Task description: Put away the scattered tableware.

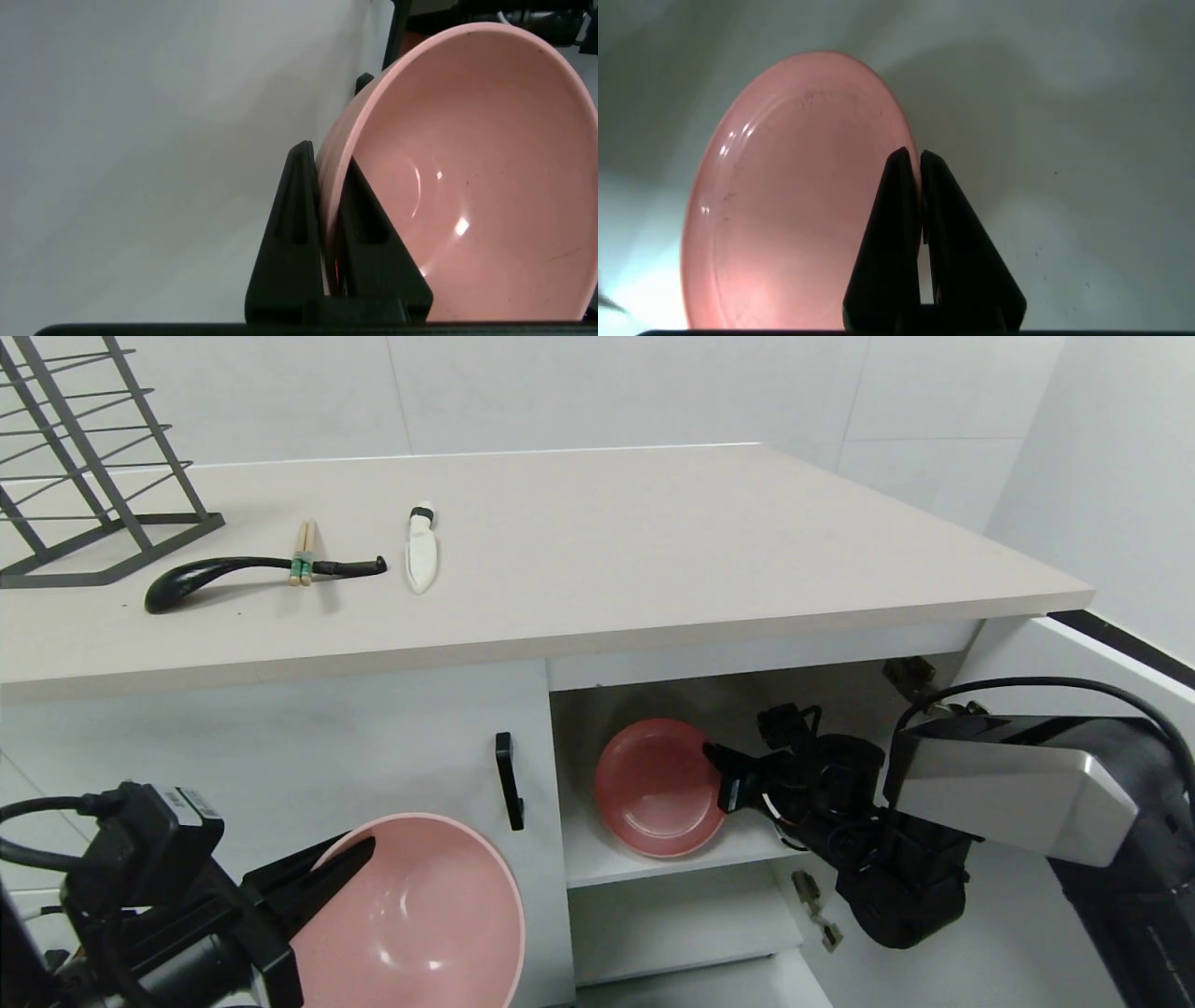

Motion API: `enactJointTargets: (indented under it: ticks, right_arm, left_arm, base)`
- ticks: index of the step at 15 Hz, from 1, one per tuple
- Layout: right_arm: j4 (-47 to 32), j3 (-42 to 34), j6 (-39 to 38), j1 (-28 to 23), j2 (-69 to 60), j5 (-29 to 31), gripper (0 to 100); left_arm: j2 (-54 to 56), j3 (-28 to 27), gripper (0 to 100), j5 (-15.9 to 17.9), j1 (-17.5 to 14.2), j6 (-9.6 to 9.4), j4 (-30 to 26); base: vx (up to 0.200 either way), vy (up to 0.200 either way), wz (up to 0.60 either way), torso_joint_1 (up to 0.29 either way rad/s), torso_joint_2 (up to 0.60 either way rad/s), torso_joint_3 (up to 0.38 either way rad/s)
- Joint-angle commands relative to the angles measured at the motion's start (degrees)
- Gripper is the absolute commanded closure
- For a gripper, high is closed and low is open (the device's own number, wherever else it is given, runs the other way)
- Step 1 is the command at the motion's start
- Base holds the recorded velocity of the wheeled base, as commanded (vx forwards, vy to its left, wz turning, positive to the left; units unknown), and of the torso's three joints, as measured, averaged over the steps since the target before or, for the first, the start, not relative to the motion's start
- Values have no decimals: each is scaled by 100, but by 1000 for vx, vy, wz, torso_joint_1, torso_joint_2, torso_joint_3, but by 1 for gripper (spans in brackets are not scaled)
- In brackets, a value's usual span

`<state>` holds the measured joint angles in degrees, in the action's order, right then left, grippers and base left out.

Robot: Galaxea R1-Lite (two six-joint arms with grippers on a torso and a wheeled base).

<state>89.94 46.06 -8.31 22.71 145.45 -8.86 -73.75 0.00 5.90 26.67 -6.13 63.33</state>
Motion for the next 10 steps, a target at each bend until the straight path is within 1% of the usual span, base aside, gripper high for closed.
enactJointTargets:
  ticks: [1, 3, 6, 7, 9, 10]
  right_arm:
    - [6, 158, -12, -4, 151, 60, 100]
    - [6, 307, -30, -4, 247, 201, 100]
    - [6, 316, -30, -4, 309, 280, 100]
    - [6, 290, -30, -12, 344, 508, 100]
    - [6, 316, -21, -12, 362, 579, 100]
    - [6, 325, -21, -12, 362, 587, 0]
  left_arm:
    - [-8, 0, 100, -1, 5, -2, 4]
    - [-8, 0, 100, -1, 13, -2, 4]
    - [-16, 0, 100, -1, 22, -2, -5]
    - [-25, 0, 100, -1, 22, -2, -31]
    - [-78, 0, 100, -1, 31, -2, -75]
    - [-95, 0, 100, -1, 31, -2, -75]
  base:
    - [0, 0, 0, 0, 0, 0]
    - [0, 0, 0, 0, 0, 0]
    - [0, 0, 0, 0, 0, 0]
    - [0, 0, 0, 0, 0, 0]
    - [0, 0, 0, 0, 0, 0]
    - [0, 0, 0, 0, 0, 0]
